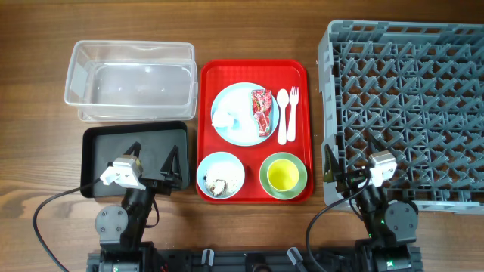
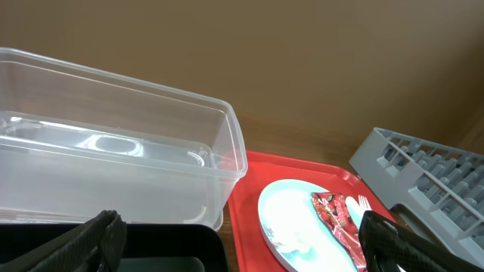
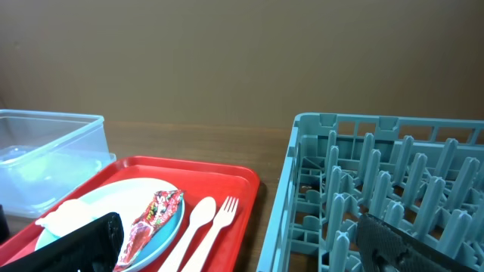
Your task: Sort waste into correct bins and load items into the dishwasher rack
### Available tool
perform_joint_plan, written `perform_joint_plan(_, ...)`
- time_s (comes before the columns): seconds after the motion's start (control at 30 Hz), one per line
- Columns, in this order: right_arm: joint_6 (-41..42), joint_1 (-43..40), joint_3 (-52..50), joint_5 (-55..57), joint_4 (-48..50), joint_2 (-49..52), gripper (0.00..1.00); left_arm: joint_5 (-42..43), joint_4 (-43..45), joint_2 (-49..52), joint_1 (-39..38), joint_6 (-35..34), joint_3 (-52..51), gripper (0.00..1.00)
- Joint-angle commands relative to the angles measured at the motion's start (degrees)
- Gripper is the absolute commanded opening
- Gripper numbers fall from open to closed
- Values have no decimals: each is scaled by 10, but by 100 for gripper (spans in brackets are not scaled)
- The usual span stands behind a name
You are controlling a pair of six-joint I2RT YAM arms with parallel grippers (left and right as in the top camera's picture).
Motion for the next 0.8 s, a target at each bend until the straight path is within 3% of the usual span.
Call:
perform_joint_plan(0.0,4,-2,-1,-9,3,-6,100,1,1,-6,5,1,-5,100)
perform_joint_plan(0.67,4,-2,-1,-9,3,-6,100,6,4,-6,5,-1,-5,100)
perform_joint_plan(0.77,41,-2,-1,-12,3,-6,100,11,21,-6,5,-1,-5,100)
